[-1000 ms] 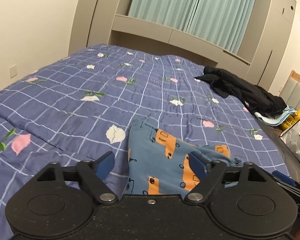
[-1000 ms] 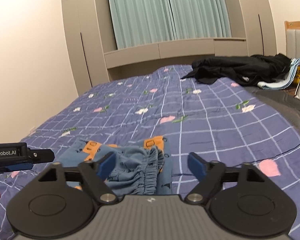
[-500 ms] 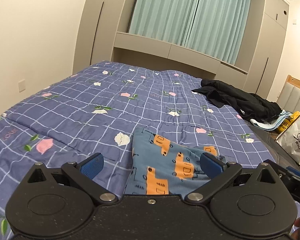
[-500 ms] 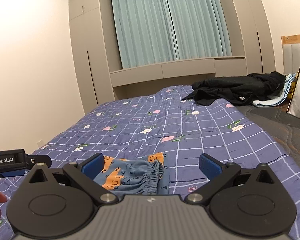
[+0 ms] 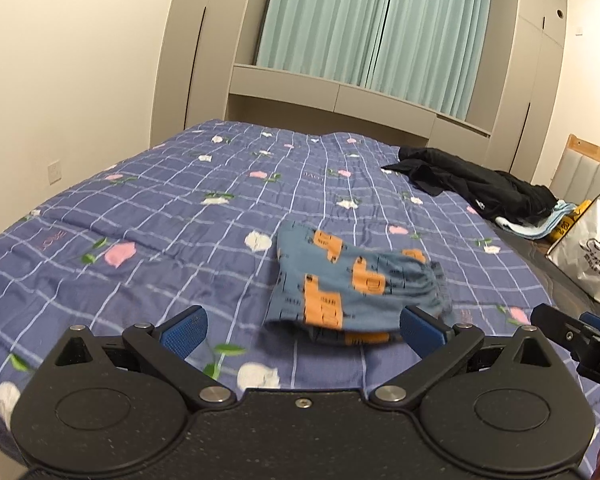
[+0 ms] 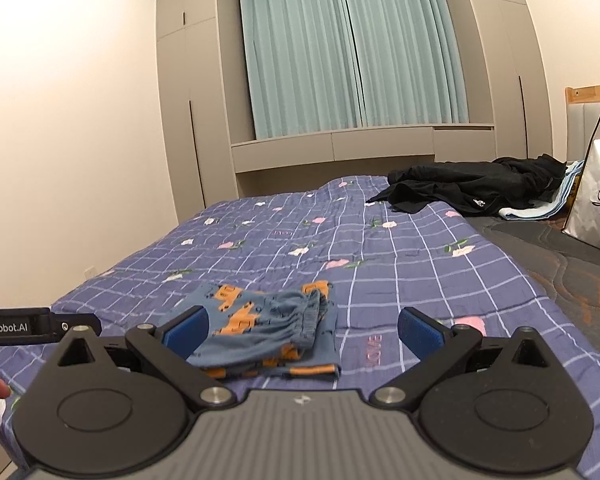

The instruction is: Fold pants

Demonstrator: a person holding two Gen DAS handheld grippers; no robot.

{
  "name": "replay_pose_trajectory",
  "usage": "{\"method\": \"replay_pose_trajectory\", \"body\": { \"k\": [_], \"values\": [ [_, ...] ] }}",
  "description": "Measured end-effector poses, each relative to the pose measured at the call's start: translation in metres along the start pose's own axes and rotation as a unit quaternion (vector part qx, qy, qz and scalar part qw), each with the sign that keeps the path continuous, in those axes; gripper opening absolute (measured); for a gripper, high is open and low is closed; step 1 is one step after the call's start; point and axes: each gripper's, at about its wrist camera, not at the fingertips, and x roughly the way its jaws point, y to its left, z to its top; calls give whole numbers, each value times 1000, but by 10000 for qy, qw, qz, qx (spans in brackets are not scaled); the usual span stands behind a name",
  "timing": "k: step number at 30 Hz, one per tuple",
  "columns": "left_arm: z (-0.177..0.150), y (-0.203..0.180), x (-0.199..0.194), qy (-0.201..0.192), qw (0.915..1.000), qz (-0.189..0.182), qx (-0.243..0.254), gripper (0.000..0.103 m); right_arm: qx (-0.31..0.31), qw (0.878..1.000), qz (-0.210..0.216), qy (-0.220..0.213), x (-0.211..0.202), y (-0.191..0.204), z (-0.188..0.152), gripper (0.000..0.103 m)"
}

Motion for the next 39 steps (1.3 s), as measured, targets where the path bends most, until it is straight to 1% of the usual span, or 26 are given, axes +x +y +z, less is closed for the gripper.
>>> {"method": "replay_pose_trajectory", "body": {
  "k": [9, 27, 29, 32, 34, 39],
  "values": [
    [-19, 2, -6, 142, 9998, 44, 112, 102, -22, 9998, 16, 212, -11, 4, -19, 103],
    [-18, 0, -1, 209, 9997, 58, 146, 102, 33, 9995, -3, 306, -9, -1, -24, 103],
    [-18, -1, 0, 256, 9995, 112, 155, 102, 32, 9995, -7, 311, -9, -1, -24, 103],
    [-17, -5, 3, 379, 9983, 402, 165, 102, 30, 9995, -8, 307, -9, -1, -24, 103],
    [-17, -7, 3, 354, 9980, 479, 222, 102, 32, 9995, -12, 314, -8, -1, -24, 103],
    [-14, -6, 2, 360, 9984, 392, 177, 102, 41, 9994, -27, 341, -7, -3, -26, 103]
  ]
}}
